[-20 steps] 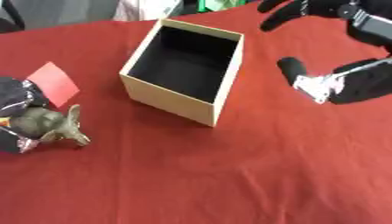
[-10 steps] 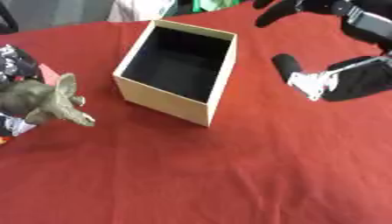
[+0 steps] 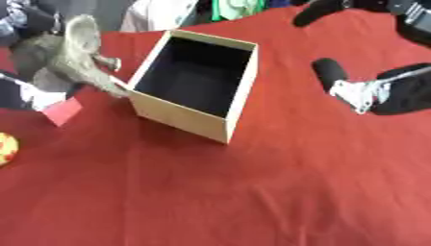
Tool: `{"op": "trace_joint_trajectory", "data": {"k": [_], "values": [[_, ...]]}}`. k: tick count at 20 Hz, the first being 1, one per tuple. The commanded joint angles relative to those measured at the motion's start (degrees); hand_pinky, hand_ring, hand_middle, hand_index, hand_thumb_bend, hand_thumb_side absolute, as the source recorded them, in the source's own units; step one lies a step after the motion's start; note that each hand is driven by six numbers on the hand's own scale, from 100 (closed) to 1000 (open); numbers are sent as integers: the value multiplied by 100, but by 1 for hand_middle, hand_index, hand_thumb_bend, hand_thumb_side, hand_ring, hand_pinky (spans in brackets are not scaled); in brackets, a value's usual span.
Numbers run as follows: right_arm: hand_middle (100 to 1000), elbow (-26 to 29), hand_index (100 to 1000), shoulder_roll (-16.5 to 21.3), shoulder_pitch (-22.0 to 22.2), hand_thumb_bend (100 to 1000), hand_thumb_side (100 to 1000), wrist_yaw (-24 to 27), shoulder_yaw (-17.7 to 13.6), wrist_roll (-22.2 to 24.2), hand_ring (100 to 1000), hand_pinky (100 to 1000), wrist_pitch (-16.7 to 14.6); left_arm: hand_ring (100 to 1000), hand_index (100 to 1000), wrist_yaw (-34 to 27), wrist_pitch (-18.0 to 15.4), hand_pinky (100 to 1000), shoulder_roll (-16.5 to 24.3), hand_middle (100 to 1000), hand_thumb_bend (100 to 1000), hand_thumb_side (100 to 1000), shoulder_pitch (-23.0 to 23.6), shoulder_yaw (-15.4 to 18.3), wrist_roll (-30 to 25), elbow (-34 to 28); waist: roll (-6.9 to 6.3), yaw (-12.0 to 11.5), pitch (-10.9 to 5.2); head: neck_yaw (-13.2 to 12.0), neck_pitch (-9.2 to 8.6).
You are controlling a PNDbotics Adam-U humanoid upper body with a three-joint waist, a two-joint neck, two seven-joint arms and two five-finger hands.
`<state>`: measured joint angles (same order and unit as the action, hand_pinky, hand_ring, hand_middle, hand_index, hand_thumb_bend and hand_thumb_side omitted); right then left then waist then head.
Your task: Pick up objects on the table and place them in the box.
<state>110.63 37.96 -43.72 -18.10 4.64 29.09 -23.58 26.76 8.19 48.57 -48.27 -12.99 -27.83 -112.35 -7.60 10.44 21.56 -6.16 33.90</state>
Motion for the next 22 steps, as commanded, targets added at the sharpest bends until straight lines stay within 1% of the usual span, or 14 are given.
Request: {"op": "trace_joint_trajectory", "data": {"k": [1,4,6,8,9,11,14,15,17,22], "values": [[812,126,807,26,-122,100,466,92,-20,38,922,885,5,249,358,-32,199,262,-220,194,100,304,-425,95,66,265,36,64,-148,-146,-88],[812,133,807,15,-142,100,466,116,-24,61,921,885,13,248,357,48,210,262,-528,193,100,309,-889,-12,177,709,20,136,-128,-179,-126],[811,145,808,-16,-171,100,467,131,-17,84,921,886,12,235,343,85,103,255,-746,179,100,349,-1199,-43,292,993,13,201,-98,-222,-157],[811,166,808,-88,-245,100,468,162,13,131,920,886,5,230,337,112,-5,250,-1015,174,100,360,-1505,-88,460,1293,-15,328,-53,-307,-219],[811,171,808,-102,-264,100,469,174,15,153,920,886,8,223,332,121,-41,245,-1138,168,100,391,-1644,-126,549,1445,-26,365,-32,-324,-240],[811,184,808,-133,-304,100,469,200,20,195,920,886,10,222,331,87,-148,248,-1380,166,100,403,-1827,-147,732,1750,-64,502,-1,-385,-265],[810,203,808,-166,-352,100,471,233,21,246,919,886,18,217,326,130,-420,249,-1593,161,100,398,-1956,-200,1031,2237,-130,690,38,-492,-293],[810,208,809,-174,-363,100,473,243,18,259,918,886,23,216,325,157,-525,249,-1640,160,100,378,-1968,-237,1129,2410,-147,734,51,-512,-307],[810,219,809,-187,-376,100,473,260,7,276,918,886,39,216,324,200,-729,249,-1722,160,100,377,-1986,-302,1278,2744,-170,794,69,-533,-324],[809,254,809,-235,-406,100,476,304,-4,334,917,887,71,220,329,367,-1202,256,-1854,164,100,331,-1953,-368,1413,3411,-252,973,102,-592,-340]]}}
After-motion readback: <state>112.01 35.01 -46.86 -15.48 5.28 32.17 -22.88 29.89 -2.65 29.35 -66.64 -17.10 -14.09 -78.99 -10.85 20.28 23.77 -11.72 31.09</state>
